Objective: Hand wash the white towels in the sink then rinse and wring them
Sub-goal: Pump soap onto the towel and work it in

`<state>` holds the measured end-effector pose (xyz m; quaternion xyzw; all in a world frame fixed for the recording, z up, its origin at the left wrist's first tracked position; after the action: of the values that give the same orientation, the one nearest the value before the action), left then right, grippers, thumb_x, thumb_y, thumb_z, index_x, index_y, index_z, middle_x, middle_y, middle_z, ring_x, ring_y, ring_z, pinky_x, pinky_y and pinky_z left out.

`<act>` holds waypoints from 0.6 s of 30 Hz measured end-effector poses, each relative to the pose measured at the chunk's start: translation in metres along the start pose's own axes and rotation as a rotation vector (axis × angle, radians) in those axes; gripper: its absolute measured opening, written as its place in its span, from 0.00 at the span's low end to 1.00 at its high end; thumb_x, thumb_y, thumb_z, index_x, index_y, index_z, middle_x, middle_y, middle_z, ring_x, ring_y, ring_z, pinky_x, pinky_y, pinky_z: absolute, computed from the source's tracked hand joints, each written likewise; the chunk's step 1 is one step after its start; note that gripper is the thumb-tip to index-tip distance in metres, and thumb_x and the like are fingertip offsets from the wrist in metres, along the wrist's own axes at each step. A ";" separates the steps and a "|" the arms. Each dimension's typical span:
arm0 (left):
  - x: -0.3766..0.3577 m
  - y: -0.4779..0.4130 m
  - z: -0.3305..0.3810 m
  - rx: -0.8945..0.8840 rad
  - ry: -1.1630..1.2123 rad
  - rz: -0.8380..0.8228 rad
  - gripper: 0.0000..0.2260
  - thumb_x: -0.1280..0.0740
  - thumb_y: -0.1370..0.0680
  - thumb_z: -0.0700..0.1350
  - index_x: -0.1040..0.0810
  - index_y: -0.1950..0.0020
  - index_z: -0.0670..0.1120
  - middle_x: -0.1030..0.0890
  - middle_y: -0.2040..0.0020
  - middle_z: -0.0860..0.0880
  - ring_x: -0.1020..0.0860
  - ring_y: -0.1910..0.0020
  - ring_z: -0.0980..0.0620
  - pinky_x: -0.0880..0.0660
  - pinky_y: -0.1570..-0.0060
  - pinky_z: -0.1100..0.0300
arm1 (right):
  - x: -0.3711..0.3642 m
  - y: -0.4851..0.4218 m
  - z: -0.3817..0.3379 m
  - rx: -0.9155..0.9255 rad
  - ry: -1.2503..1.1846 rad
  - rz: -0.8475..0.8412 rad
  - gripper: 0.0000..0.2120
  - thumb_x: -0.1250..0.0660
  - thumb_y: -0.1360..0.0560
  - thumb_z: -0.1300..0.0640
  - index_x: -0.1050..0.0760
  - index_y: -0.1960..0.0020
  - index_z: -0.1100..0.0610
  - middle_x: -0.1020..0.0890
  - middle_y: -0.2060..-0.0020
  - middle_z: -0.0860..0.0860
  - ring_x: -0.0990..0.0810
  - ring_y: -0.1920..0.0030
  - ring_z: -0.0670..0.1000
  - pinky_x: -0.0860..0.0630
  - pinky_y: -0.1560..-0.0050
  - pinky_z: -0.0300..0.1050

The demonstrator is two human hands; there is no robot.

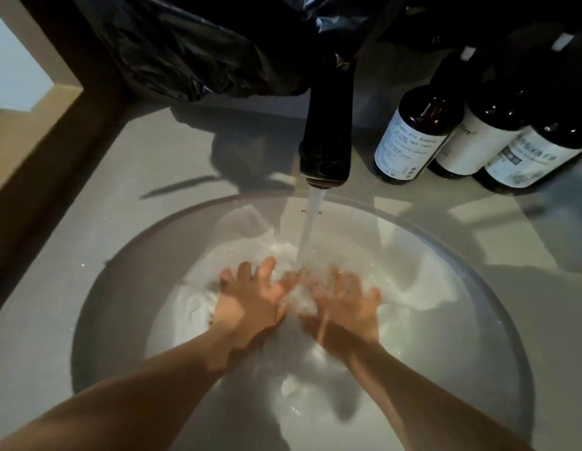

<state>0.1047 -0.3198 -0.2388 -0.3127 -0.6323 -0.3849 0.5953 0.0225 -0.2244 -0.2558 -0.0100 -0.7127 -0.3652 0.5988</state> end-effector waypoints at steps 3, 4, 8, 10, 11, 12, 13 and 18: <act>0.007 -0.006 0.003 0.050 -0.043 0.011 0.18 0.46 0.26 0.55 0.30 0.37 0.59 0.25 0.47 0.47 0.25 0.54 0.42 0.31 0.56 0.48 | 0.010 -0.007 -0.003 0.007 -0.061 0.102 0.23 0.48 0.21 0.40 0.36 0.28 0.45 0.37 0.27 0.55 0.37 0.28 0.58 0.40 0.35 0.62; 0.004 -0.008 0.001 0.080 -0.047 -0.027 0.17 0.46 0.23 0.56 0.34 0.34 0.59 0.28 0.43 0.48 0.26 0.49 0.43 0.33 0.51 0.48 | 0.021 -0.009 -0.003 0.007 -0.112 0.208 0.22 0.45 0.23 0.42 0.29 0.33 0.49 0.27 0.35 0.56 0.27 0.36 0.59 0.32 0.41 0.60; 0.003 -0.007 -0.015 0.195 0.269 -0.086 0.17 0.45 0.20 0.59 0.35 0.32 0.61 0.30 0.41 0.50 0.27 0.42 0.49 0.34 0.43 0.54 | 0.025 -0.007 0.003 -0.032 -0.233 0.202 0.25 0.47 0.23 0.35 0.31 0.33 0.47 0.20 0.42 0.49 0.23 0.40 0.54 0.32 0.42 0.52; 0.004 -0.001 -0.021 0.198 0.446 -0.112 0.16 0.44 0.21 0.61 0.30 0.35 0.59 0.29 0.44 0.52 0.25 0.44 0.51 0.29 0.43 0.57 | 0.026 0.003 0.008 -0.082 -0.322 0.183 0.25 0.50 0.24 0.32 0.32 0.36 0.45 0.18 0.45 0.47 0.22 0.42 0.51 0.33 0.42 0.50; 0.006 0.002 -0.022 0.185 0.521 -0.134 0.17 0.43 0.22 0.63 0.28 0.37 0.58 0.28 0.46 0.53 0.24 0.45 0.51 0.28 0.43 0.57 | 0.031 0.008 0.009 -0.093 -0.403 0.187 0.24 0.50 0.24 0.32 0.30 0.38 0.45 0.18 0.47 0.46 0.21 0.42 0.50 0.34 0.41 0.51; 0.008 0.002 -0.021 0.160 0.589 -0.143 0.20 0.44 0.24 0.66 0.27 0.39 0.57 0.28 0.47 0.54 0.24 0.45 0.51 0.28 0.43 0.57 | 0.037 0.012 0.009 -0.097 -0.459 0.202 0.22 0.50 0.23 0.33 0.29 0.39 0.44 0.18 0.48 0.46 0.22 0.42 0.49 0.37 0.41 0.51; 0.017 0.002 -0.019 0.129 0.650 -0.126 0.25 0.47 0.28 0.68 0.25 0.41 0.56 0.26 0.47 0.54 0.24 0.45 0.52 0.28 0.43 0.58 | 0.049 0.019 0.010 -0.087 -0.462 0.220 0.20 0.49 0.22 0.35 0.28 0.40 0.43 0.18 0.48 0.46 0.25 0.40 0.49 0.39 0.39 0.52; 0.079 0.015 -0.023 0.024 0.804 0.120 0.21 0.43 0.28 0.59 0.22 0.44 0.50 0.20 0.49 0.54 0.23 0.48 0.51 0.28 0.43 0.58 | 0.113 0.053 0.015 -0.026 -0.499 0.341 0.12 0.43 0.20 0.47 0.27 0.39 0.42 0.20 0.52 0.50 0.26 0.40 0.52 0.39 0.35 0.48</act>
<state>0.1220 -0.3369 -0.1586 -0.1667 -0.3341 -0.4337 0.8201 0.0012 -0.2254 -0.1315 -0.2268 -0.8211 -0.2546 0.4577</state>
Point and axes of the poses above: each hand's wrist, its own y-axis away from the middle knuckle, its own x-axis out of the back of the hand, z = x × y, the point moved 10 cm from there along -y, towards the middle knuckle
